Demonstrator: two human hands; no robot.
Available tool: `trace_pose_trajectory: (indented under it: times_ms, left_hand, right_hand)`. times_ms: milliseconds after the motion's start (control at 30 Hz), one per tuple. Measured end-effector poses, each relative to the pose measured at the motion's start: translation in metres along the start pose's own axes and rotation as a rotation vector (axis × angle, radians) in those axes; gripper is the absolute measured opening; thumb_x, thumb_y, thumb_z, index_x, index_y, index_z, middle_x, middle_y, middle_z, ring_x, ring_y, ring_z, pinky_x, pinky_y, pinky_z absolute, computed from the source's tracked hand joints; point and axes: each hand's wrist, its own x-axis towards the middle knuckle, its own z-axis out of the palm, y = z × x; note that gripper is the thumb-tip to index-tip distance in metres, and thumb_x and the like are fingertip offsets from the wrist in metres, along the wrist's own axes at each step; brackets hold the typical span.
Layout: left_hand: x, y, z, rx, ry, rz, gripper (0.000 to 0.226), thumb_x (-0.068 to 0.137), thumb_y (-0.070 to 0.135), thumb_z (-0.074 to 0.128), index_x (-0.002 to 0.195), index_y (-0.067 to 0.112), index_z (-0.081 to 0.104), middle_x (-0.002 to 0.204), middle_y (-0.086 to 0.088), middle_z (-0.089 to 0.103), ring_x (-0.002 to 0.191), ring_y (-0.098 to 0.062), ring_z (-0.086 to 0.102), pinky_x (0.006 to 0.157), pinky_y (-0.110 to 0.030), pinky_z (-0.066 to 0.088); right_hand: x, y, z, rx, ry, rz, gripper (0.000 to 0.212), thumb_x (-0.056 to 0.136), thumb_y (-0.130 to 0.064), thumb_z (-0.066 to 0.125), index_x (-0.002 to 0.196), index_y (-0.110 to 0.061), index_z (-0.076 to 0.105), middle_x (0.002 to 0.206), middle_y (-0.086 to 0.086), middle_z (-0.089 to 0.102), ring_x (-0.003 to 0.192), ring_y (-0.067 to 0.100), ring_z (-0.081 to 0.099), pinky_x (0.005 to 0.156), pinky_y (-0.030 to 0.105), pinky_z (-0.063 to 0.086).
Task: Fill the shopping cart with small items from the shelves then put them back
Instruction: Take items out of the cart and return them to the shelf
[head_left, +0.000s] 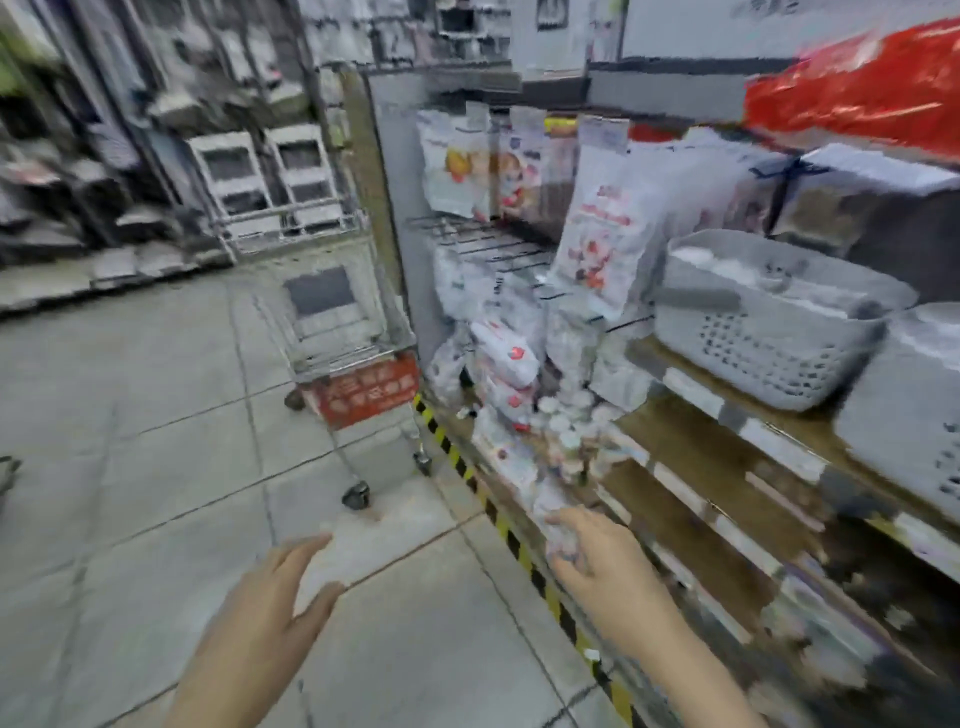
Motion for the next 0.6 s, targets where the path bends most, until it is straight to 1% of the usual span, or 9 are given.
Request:
trace_pose_trajectory:
  times_ms: [67,133,167,233,267,333,433,533,600]
  left_hand:
    - [-0.008,-0.042,-0.016,-0.045,0.041,-0.136,0.043,0.090,0.031,0.059,0.131,0.024,0.050,0.135,0.005,0.050,0.120,-0.019,0.052,0.093,-0.031,0.039]
    - [-0.012,-0.074,-0.029,-0.098,0.080,-0.246,0.041,0.088,0.024,0.062,0.128,0.018,0.054,0.131,-0.002,0.055,0.119,-0.022,0.053,0.096,-0.036,0.039]
    - [-0.010,-0.087,-0.034,-0.114,0.094,-0.272,0.041,0.087,0.022,0.064,0.127,0.015,0.055,0.129,-0.004,0.057,0.117,-0.023,0.054,0.097,-0.037,0.039]
    - [0.000,-0.107,-0.040,-0.124,0.100,-0.313,0.042,0.088,0.024,0.063,0.128,0.015,0.054,0.129,-0.001,0.056,0.118,-0.021,0.054,0.098,-0.037,0.041]
    - [0.009,-0.113,-0.042,-0.129,0.098,-0.338,0.043,0.089,0.025,0.061,0.130,0.016,0.052,0.130,0.001,0.055,0.119,-0.019,0.053,0.099,-0.037,0.041]
    - [0.036,-0.123,-0.045,-0.132,0.124,-0.343,0.044,0.090,0.027,0.060,0.132,0.017,0.051,0.132,0.002,0.054,0.121,-0.017,0.051,0.101,-0.035,0.040]
    - [0.087,-0.130,-0.052,-0.143,0.171,-0.293,0.044,0.091,0.029,0.059,0.133,0.020,0.050,0.131,0.006,0.054,0.122,-0.013,0.050,0.099,-0.028,0.037]
    - [0.145,-0.137,-0.065,-0.155,0.192,-0.243,0.044,0.093,0.034,0.055,0.135,0.026,0.047,0.129,0.017,0.047,0.124,-0.006,0.045,0.098,-0.023,0.035]
    - [0.180,-0.148,-0.073,-0.174,0.194,-0.237,0.044,0.093,0.036,0.053,0.136,0.028,0.045,0.129,0.019,0.046,0.124,-0.004,0.044,0.099,-0.022,0.035]
  right_hand:
    - [0.030,-0.033,0.028,0.008,-0.058,-0.087,0.037,0.098,-0.034,0.047,0.135,-0.030,0.046,0.135,-0.013,0.049,0.125,0.007,0.043,0.101,0.021,0.033]
    - [0.056,-0.063,0.051,0.022,-0.097,-0.160,0.038,0.097,-0.034,0.049,0.134,-0.031,0.047,0.133,-0.015,0.049,0.125,0.007,0.043,0.102,0.023,0.034]
    - [0.068,-0.076,0.060,0.029,-0.115,-0.191,0.037,0.096,-0.035,0.049,0.134,-0.032,0.047,0.130,-0.017,0.049,0.124,0.005,0.043,0.102,0.023,0.034]
    - [0.090,-0.096,0.074,0.034,-0.148,-0.238,0.036,0.096,-0.037,0.048,0.132,-0.034,0.048,0.124,-0.022,0.048,0.123,0.002,0.042,0.104,0.025,0.034]
    - [0.101,-0.103,0.079,0.026,-0.165,-0.249,0.036,0.096,-0.039,0.047,0.132,-0.035,0.048,0.125,-0.023,0.047,0.124,0.001,0.041,0.105,0.026,0.034]
    - [0.128,-0.111,0.089,0.020,-0.195,-0.253,0.036,0.096,-0.040,0.047,0.132,-0.036,0.048,0.130,-0.022,0.048,0.125,0.000,0.041,0.107,0.028,0.034]
    - [0.175,-0.116,0.099,0.041,-0.236,-0.214,0.034,0.097,-0.038,0.047,0.131,-0.032,0.048,0.132,-0.019,0.048,0.125,0.002,0.041,0.106,0.026,0.035]
    - [0.229,-0.120,0.110,0.062,-0.217,-0.155,0.034,0.097,-0.034,0.048,0.130,-0.031,0.050,0.131,-0.017,0.050,0.118,0.004,0.048,0.099,0.025,0.040]
    - [0.266,-0.128,0.117,0.080,-0.207,-0.133,0.034,0.097,-0.031,0.049,0.130,-0.028,0.051,0.131,-0.016,0.052,0.118,0.003,0.048,0.098,0.022,0.039]
